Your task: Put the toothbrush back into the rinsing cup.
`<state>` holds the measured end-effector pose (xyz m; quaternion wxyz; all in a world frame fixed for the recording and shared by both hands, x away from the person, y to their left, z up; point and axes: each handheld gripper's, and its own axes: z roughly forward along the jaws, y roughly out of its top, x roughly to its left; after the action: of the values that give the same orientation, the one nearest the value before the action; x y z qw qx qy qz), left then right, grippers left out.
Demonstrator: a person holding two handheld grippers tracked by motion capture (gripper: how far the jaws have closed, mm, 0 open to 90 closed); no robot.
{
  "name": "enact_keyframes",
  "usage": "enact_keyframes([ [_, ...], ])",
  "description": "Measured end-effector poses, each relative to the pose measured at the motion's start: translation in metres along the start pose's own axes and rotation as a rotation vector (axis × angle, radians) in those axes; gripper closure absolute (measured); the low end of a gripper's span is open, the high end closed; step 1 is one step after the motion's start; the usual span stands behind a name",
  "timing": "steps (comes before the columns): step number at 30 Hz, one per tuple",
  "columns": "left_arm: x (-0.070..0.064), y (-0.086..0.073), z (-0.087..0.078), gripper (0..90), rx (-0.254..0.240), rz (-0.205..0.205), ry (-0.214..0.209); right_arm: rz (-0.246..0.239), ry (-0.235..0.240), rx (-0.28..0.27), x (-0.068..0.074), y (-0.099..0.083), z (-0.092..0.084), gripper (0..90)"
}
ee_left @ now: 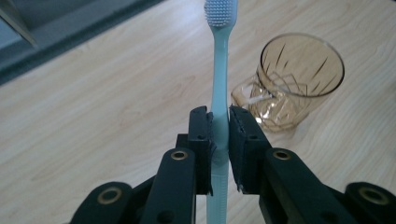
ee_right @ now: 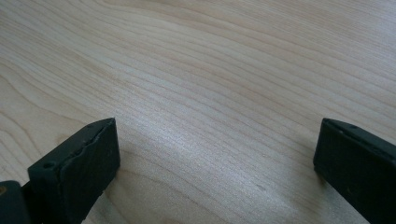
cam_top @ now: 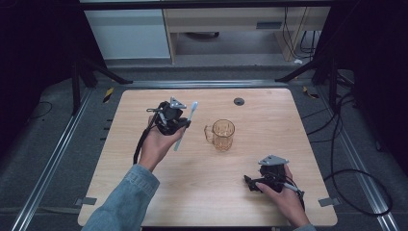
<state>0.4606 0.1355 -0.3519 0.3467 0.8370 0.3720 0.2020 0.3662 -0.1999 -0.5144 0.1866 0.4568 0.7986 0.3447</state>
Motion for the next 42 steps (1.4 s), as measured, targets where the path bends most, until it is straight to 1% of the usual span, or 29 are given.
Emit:
enact_keyframes([
  [3, -0.003, 0.003, -0.004, 78.9, -0.049, -0.01, 0.006, -0.004, -0.003, 0.001, 0.0, 0.0, 0.0, 0.7],
  [10, -0.009, 0.01, -0.005, 78.9, -0.109, -0.017, 0.008, -0.003, -0.003, 0.001, 0.0, 0.0, 0.0, 0.7],
  [12, -0.011, 0.011, -0.006, 78.9, -0.128, -0.01, 0.009, -0.003, -0.003, 0.001, 0.0, 0.0, 0.0, 0.7],
  [15, -0.014, 0.013, -0.008, 78.9, -0.168, -0.014, 0.02, -0.003, -0.003, 0.001, 0.0, 0.0, 0.0, 0.7],
  [18, -0.016, 0.013, -0.009, 78.9, -0.195, -0.013, 0.026, -0.004, -0.003, 0.001, 0.0, 0.0, 0.0, 0.7],
  [22, -0.018, 0.013, -0.01, 78.9, -0.21, -0.008, 0.027, -0.004, -0.003, 0.001, 0.0, 0.0, 0.0, 0.7],
  [25, -0.019, 0.013, -0.01, 78.9, -0.235, -0.01, 0.032, -0.003, -0.004, 0.001, 0.0, 0.0, 0.0, 0.7],
  [29, -0.023, 0.015, -0.013, 78.9, -0.277, -0.015, 0.028, -0.001, -0.001, 0.001, 0.0, 0.0, 0.0, 0.7],
  [32, -0.026, 0.016, -0.012, 78.9, -0.294, -0.013, 0.021, -0.004, -0.004, 0.001, 0.0, 0.0, 0.0, 0.7],
  [35, -0.027, 0.016, -0.013, 78.9, -0.331, -0.017, 0.03, 0.0, -0.001, 0.001, 0.0, 0.0, 0.0, 0.7],
  [38, -0.028, 0.015, -0.013, 78.9, -0.366, -0.035, 0.025, 0.002, -0.001, 0.001, 0.0, 0.0, 0.0, 0.7],
  [39, -0.027, 0.015, -0.012, 78.9, -0.374, -0.039, 0.024, -0.019, -0.009, -0.004, -0.001, 0.0, 0.001, 0.7],
  [40, -0.027, 0.016, -0.011, 78.9, -0.38, -0.042, 0.021, -0.028, -0.013, -0.007, -0.001, -0.001, 0.001, 0.7],
  [42, -0.026, 0.016, -0.01, 78.9, -0.389, -0.047, 0.021, -0.027, -0.013, -0.007, -0.001, -0.001, 0.001, 0.7],
])
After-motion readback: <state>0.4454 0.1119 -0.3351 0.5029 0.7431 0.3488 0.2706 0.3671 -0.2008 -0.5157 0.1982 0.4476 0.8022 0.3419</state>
